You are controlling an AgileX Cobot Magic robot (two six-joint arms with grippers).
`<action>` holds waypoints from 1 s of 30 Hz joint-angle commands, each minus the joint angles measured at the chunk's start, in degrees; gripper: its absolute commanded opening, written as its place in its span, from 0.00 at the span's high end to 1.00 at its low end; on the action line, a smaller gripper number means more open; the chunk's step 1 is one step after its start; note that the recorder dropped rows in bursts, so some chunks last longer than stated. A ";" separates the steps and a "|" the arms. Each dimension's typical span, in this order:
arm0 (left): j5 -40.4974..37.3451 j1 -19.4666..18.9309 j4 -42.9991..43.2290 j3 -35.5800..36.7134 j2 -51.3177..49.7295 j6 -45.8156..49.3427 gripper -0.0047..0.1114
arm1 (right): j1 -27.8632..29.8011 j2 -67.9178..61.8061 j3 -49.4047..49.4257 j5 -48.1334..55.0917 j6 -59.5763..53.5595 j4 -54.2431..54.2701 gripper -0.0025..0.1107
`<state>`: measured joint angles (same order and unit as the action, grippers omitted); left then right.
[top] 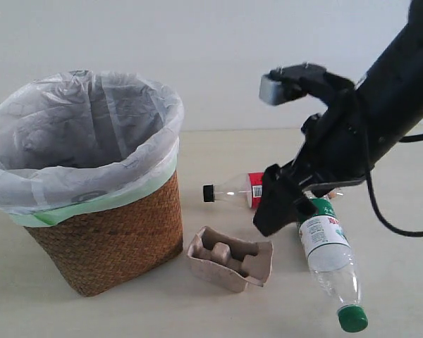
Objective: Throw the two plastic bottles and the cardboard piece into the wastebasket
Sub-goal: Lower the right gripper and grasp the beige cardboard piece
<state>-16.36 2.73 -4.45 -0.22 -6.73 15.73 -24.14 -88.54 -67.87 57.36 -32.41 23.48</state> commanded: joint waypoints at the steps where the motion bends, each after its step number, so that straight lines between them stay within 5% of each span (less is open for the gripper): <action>1: 0.48 -0.17 -0.49 0.22 0.52 -0.54 0.93 | -2.76 -4.92 -0.24 -2.33 -5.52 -0.29 0.07; 11: 0.48 -0.17 -0.49 0.22 0.52 -0.54 0.93 | -14.73 -12.74 -0.24 -16.76 2.59 -16.12 0.07; 30: 0.48 -0.17 -0.49 0.22 0.52 -0.54 0.93 | -15.29 -21.82 -0.24 -27.13 4.64 -18.60 0.07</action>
<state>-16.36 2.73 -4.45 -0.22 -6.73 15.73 -39.37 -109.56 -67.87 32.22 -27.79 5.60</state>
